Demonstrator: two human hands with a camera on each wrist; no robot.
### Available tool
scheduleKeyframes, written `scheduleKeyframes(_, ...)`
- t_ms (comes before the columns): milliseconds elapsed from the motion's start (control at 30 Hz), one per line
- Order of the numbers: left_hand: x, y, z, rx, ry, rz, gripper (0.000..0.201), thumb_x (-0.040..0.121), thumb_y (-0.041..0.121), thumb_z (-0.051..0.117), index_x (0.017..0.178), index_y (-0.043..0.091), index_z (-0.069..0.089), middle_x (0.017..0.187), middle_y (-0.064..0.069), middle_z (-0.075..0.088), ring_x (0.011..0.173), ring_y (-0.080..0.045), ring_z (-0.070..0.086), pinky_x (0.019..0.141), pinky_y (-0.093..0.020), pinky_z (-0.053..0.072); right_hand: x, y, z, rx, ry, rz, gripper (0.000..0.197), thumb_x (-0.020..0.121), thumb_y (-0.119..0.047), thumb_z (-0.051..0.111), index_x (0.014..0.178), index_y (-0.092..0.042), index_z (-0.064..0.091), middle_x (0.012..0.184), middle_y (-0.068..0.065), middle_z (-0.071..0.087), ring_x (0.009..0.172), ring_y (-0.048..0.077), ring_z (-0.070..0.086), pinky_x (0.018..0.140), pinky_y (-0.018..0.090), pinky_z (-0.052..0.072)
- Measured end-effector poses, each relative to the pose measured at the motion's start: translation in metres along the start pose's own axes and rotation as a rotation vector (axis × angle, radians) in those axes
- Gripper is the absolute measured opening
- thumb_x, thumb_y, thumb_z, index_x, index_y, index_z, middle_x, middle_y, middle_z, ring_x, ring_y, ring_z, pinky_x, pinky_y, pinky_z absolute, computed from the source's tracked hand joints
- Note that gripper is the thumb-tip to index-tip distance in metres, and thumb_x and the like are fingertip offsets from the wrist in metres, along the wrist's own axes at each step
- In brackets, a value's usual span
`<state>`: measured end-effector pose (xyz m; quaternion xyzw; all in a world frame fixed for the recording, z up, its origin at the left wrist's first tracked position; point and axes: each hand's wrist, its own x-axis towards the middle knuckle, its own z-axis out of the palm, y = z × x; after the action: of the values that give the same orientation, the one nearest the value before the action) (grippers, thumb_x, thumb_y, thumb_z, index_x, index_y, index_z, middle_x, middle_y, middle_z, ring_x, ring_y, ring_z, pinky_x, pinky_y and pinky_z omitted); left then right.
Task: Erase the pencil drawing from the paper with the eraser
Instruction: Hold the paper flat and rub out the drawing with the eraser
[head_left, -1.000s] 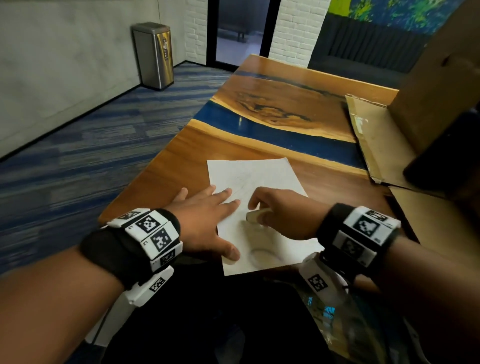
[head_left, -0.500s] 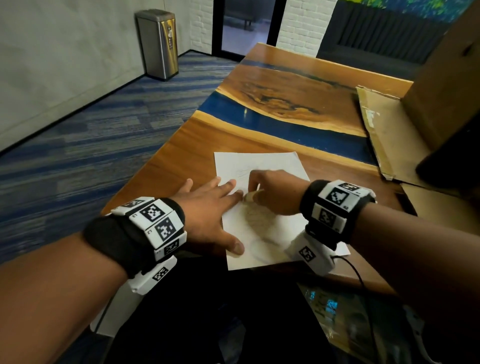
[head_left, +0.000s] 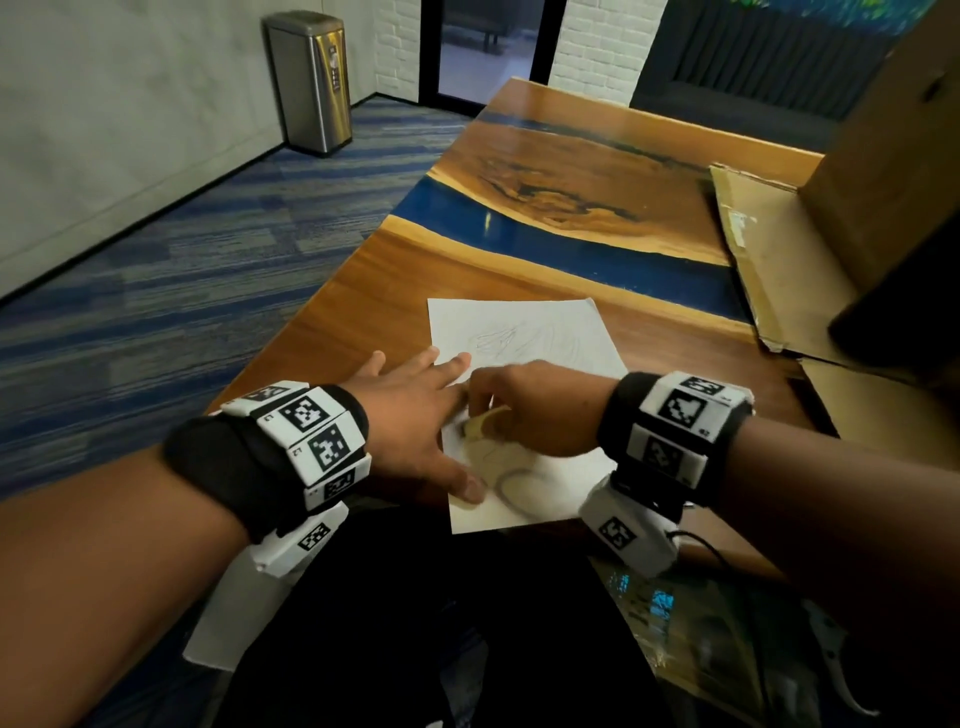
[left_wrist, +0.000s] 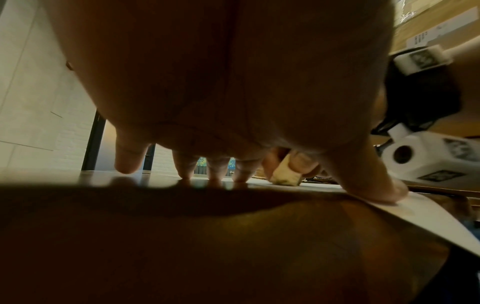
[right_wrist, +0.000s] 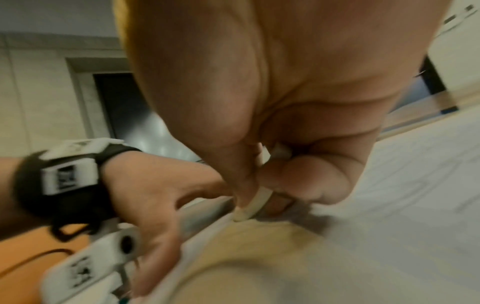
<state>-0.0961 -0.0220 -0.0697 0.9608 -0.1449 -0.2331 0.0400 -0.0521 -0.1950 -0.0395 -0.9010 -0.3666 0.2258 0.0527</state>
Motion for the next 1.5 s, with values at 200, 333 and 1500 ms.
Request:
scheduleKeyframes(200, 0.001, -0.001, 0.000, 0.005, -0.011, 0.000, 0.123, 0.060, 0.095, 0.052, 0.157, 0.039, 0.001, 0.166, 0.012, -0.016, 0.153, -0.020, -0.015, 0.117, -0.067, -0.001, -0.002, 0.004, -0.001, 0.000, -0.025, -0.018, 0.016, 0.099, -0.024, 0.054, 0.115, -0.021, 0.056, 0.108, -0.002, 0.061, 0.093, 0.017, 0.055, 0.076, 0.024, 0.041)
scheduleKeyframes(333, 0.002, 0.000, -0.002, 0.047, -0.026, -0.011, 0.124, 0.061, 0.095, 0.049, 0.158, 0.037, -0.003, 0.165, 0.011, -0.019, 0.152, -0.020, -0.016, 0.117, -0.067, 0.001, -0.004, 0.017, -0.005, 0.000, 0.016, 0.040, 0.018, 0.099, -0.024, 0.052, 0.117, -0.021, 0.055, 0.109, 0.001, 0.062, 0.100, 0.023, 0.059, 0.083, 0.032, 0.048)
scheduleKeyframes(1500, 0.005, 0.002, -0.009, 0.064, -0.067, -0.035, 0.121, 0.060, 0.095, 0.052, 0.155, 0.044, -0.003, 0.166, 0.012, -0.017, 0.153, -0.025, -0.012, 0.115, -0.070, 0.008, -0.008, 0.013, 0.001, 0.005, -0.007, 0.017, 0.023, 0.099, -0.027, 0.053, 0.121, -0.023, 0.058, 0.119, 0.001, 0.062, 0.106, 0.021, 0.058, 0.094, 0.035, 0.048)
